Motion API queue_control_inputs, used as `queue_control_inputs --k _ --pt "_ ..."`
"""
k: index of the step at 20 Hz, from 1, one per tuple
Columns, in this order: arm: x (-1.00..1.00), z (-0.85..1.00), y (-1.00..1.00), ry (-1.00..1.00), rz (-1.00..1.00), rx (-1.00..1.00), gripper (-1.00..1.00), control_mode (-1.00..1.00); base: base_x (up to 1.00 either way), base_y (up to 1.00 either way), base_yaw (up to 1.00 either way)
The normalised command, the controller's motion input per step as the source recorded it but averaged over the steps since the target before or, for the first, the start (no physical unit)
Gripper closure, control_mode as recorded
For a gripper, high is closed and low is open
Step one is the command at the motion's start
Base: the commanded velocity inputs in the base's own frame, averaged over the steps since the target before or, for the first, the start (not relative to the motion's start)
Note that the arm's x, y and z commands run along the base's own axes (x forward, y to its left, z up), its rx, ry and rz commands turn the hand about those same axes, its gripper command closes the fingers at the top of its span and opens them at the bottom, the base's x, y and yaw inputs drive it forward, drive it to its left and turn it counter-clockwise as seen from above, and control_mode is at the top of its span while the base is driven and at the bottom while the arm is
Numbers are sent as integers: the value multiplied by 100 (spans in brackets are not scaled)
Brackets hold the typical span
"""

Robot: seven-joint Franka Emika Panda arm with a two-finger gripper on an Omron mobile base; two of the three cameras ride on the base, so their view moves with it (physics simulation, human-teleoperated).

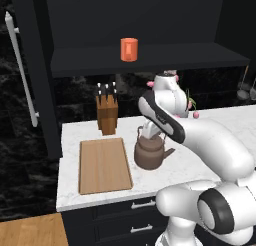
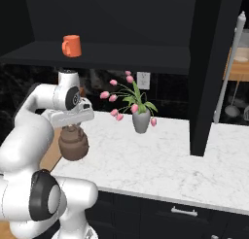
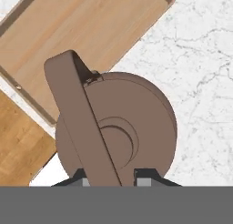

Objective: Pick the kettle from the counter and place it on the tray. Then pick the mug from the cabinet and place it on the tray. Then close the cabinet doors.

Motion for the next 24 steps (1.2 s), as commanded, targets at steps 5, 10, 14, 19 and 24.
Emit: queue_control_inputs --k 5,10,14,19,24 --pt "-15 44 71 -12 0 -2 100 -100 0 0 0" --pt "7 5 88 -6 0 -1 100 -100 0 0 0" --pt "28 0 65 0 0 0 100 -100 0 0 0" --pt "43 -6 43 0 0 0 100 -100 0 0 0" --pt "40 -22 30 0 0 0 100 -100 0 0 0"
